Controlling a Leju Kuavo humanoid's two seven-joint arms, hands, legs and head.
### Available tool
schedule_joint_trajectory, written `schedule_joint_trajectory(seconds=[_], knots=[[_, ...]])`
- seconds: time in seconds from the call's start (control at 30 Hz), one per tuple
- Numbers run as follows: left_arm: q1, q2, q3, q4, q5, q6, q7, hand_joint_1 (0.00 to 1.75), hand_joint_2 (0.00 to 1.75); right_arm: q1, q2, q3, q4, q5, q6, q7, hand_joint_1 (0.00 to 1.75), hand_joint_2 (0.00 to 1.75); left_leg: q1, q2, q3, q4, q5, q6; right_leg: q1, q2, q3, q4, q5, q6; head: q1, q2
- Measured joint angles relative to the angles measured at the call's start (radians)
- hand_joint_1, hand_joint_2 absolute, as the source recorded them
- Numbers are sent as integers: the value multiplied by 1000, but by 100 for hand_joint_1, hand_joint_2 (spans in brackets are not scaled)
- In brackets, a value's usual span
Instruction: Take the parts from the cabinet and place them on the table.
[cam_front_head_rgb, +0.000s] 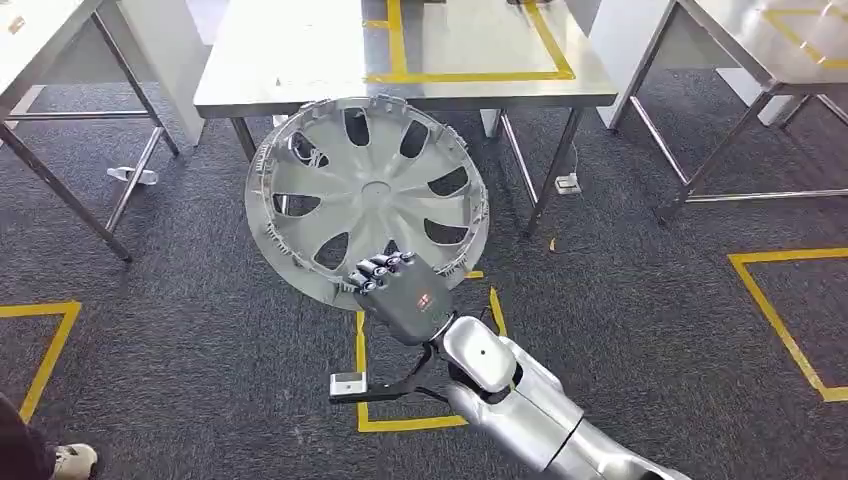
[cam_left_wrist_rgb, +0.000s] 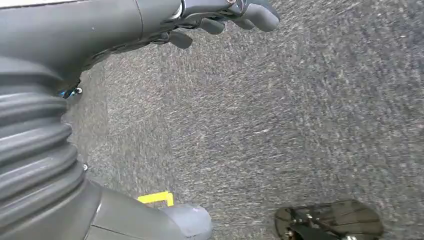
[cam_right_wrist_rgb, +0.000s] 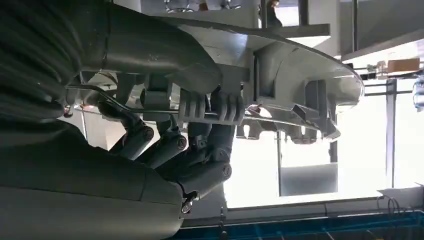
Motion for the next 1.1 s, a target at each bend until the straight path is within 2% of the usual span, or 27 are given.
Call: schedule_joint_trajectory(seconds=[0.07,0.13,0.17,0.2,0.23,0.27,0.3,0.33,0.4,0.43,0.47,0.5,0.57,0.6,0.63,0.67,0.73,0.77,0.8,0.83,0.9,0.93,0.97,1.0,1.03,1.07,1.1], knots=[[-1,0,0,0,0,0,0,0,175,-1,0,0,0,1,0,0,175,175,-1,-1,31,-1,-19,-4,7,-2,60,-177,121,-18,1,0],[-3,-2,0,1,0,0,0,0,175,-5,0,0,2,21,-12,9,175,175,-6,-3,37,-3,-30,-16,16,-5,93,-230,108,-28,-2,0],[-6,-1,0,0,0,0,0,0,175,-10,1,0,1,35,-22,19,175,175,-5,-1,36,-7,-30,-20,17,-6,90,-230,103,-25,-3,0],[-6,-1,0,0,0,0,0,0,175,-13,1,0,1,51,-32,34,175,175,-4,2,39,-14,-30,-25,18,-3,89,-231,101,-28,-1,0],[-7,-1,0,0,0,0,-1,0,175,-16,1,0,1,68,-40,52,175,175,-6,4,46,-18,-33,-31,14,-1,94,-241,100,-30,-2,0],[-6,0,0,-1,0,1,-3,0,175,-17,2,-1,0,85,-42,70,175,175,-5,4,46,-15,-42,-37,2,-2,109,-254,102,-31,-1,0],[-6,0,0,-1,0,2,-6,0,175,-20,2,-4,-1,97,-46,85,175,175,-7,4,34,18,-55,-39,2,-2,119,-259,97,-39,-5,0],[-7,0,0,0,-1,2,-6,0,175,-25,2,-7,-1,106,-49,94,175,175,-7,3,-3,88,-82,-42,1,-2,123,-259,94,-44,-7,0],[-6,0,0,0,-1,2,-6,0,175,-28,1,-9,-1,116,-50,100,175,175,-3,3,-105,255,-137,-49,2,-1,131,-259,85,-49,-6,0],[-4,0,0,0,-1,2,-6,0,175,-27,0,-9,-1,117,-51,100,175,175,-3,3,-140,301,-137,-51,2,1,137,-259,80,-49,-7,0],[-3,1,0,0,-2,2,-6,0,175,-26,0,-9,-1,117,-50,100,175,175,-2,3,-151,297,-110,-52,1,4,145,-259,75,-47,-7,0],[-2,1,0,0,-2,2,-6,0,175,-26,0,-9,-1,117,-50,101,175,175,-2,3,-139,248,-61,-52,1,7,155,-259,68,-44,-7,0],[-3,3,0,0,-2,2,-6,0,175,-27,-1,-10,-2,116,-50,104,175,175,-1,3,-72,70,56,-49,-1,10,176,-256,53,-37,-7,0],[-2,3,0,0,-2,2,-6,0,175,-27,-1,-10,-1,116,-50,106,175,175,0,3,-53,9,72,-48,0,10,178,-254,46,-31,-7,0],[-4,3,0,0,-2,2,-6,0,175,-29,-1,-11,-2,116,-50,109,175,175,-5,1,-29,-15,52,-46,7,14,178,-247,37,-24,-9,0],[-6,3,0,0,-3,2,-6,0,175,-29,-2,-14,-5,114,-50,113,175,175,-3,0,-35,-12,50,-35,6,13,175,-249,37,-20,-5,0],[-4,3,0,0,-3,2,-6,0,175,-30,-5,-26,-11,109,-49,116,175,175,-7,-2,-36,-10,46,-22,5,13,178,-253,35,-8,-5,0],[-4,1,0,0,-3,2,-6,0,175,-31,-6,-33,-15,108,-47,116,175,175,0,-1,-31,-16,48,-13,4,13,179,-248,28,-1,-5,0],[-4,1,0,0,-3,2,-6,0,175,-33,-9,-42,-18,106,-47,118,175,175,0,-1,-27,-17,45,-8,3,8,168,-223,18,5,-2,0],[-5,1,0,0,-3,2,-8,0,175,-37,-11,-52,-21,105,-43,118,175,175,1,0,-25,-16,42,-3,2,4,135,-162,-11,11,2,0],[-5,1,0,0,-2,3,-8,0,175,-37,-16,-71,-31,105,-37,114,175,175,0,0,-23,-16,36,2,-2,2,35,6,-73,19,2,0],[-4,1,0,0,1,3,-8,0,175,-37,-19,-79,-32,105,-35,111,175,175,0,0,-20,-16,32,2,-2,1,-5,64,-80,21,2,0],[-3,1,0,0,6,3,-7,0,175,-38,-21,-87,-32,105,-39,106,175,175,0,-1,-15,-16,28,1,-4,0,-22,70,-61,21,3,0],[-3,1,0,0,14,4,-8,0,175,-41,-21,-93,-31,101,-45,101,175,175,0,-2,-8,-16,23,-1,-5,0,-13,28,-18,19,3,0],[-3,1,0,0,19,6,-8,0,175,-46,-21,-98,-30,98,-53,96,175,175,0,-2,0,-16,18,-3,-5,0,16,-47,36,16,3,0],[-3,0,0,0,25,7,-11,0,175,-55,-20,-104,-29,97,-62,91,175,175,1,-2,10,-16,11,-7,-5,-2,58,-148,93,11,4,0],[-3,0,1,0,31,9,-15,0,175,-65,-19,-108,-27,97,-67,87,175,175,0,-2,13,-16,6,-13,-4,-6,88,-232,123,7,4,0]])
